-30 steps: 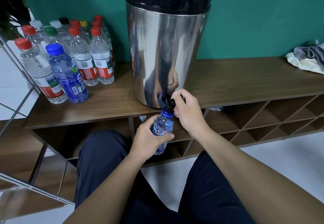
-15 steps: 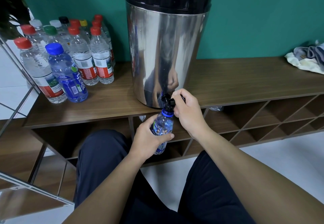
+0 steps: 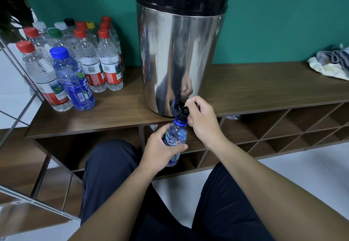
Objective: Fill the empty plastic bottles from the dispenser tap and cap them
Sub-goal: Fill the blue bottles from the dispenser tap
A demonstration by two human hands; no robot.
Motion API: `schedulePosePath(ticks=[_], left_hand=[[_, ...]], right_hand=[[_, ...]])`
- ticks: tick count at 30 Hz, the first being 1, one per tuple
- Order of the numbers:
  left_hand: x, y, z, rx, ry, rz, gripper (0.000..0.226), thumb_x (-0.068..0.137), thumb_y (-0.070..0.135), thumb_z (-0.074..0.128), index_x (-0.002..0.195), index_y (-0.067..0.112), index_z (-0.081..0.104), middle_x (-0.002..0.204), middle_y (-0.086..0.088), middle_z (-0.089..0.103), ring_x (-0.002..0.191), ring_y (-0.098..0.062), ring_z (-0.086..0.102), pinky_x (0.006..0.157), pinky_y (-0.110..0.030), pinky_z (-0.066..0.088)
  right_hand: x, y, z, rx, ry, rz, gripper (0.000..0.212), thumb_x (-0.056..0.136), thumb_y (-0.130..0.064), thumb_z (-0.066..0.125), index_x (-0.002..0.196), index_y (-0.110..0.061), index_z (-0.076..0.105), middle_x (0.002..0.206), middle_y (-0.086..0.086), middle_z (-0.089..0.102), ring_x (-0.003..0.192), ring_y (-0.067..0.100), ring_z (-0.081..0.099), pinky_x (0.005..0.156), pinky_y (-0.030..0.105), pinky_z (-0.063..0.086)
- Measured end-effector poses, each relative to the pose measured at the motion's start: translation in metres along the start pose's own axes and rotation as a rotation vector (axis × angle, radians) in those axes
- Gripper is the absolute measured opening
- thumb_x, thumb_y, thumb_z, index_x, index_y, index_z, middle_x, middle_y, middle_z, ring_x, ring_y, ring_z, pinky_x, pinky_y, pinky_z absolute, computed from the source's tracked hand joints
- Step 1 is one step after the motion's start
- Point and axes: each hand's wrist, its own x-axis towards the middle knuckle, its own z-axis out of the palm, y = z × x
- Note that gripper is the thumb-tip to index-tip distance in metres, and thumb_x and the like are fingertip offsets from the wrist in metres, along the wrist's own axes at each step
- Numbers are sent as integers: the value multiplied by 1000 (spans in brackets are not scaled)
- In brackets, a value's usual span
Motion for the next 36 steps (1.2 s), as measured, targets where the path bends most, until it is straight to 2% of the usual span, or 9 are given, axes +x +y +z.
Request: schedulePosePath(ticks=[8,15,19,26,30,36], left_hand=[[-1,1,0,1,1,-3,74,77,11,102,140,32,70,116,13,83,108,-8,79,92,-21,61],[1,-2,-1,12,-3,0,77,76,12,103,144,29,69,118,12,83,109,-9,80,100,-33,63],[1,-3,0,-4,-4,-2,78,77,10,102,145,28,69,119,11,83,110,-10,80,100,-32,63],[1,-2,0,-5,-9,0,78,77,11,102,145,29,69,119,13,83,111,-8,79,97,-27,61],[1,-3,0,-6,-4,0,77,77,11,102,144,28,69,119,12,83,111,-9,80,100,-32,62],[1,-3,0,0,0,4,77,76,11,103,143,29,70,119,11,83,110,-10,80,100,-32,62]], right_hand=[[1,1,0,3,-1,5,28,116,-26,54,98,-6,60,60,-9,44,59,14,37,59,31,35],[0,0,0,11,-6,5,29,116,-26,53,98,-4,59,60,-9,42,58,13,36,57,29,34],[1,1,1,8,-3,3,28,116,-27,54,97,-8,61,61,-10,44,58,13,38,58,30,36],[1,0,0,-3,-4,0,30,116,-27,53,102,-1,60,61,-8,43,58,14,37,58,31,36],[0,0,0,-2,0,3,30,116,-26,54,102,-1,60,61,-7,43,58,14,38,58,30,36],[0,-1,1,6,-3,4,28,116,-27,54,96,-10,61,60,-11,44,58,12,38,57,27,36]])
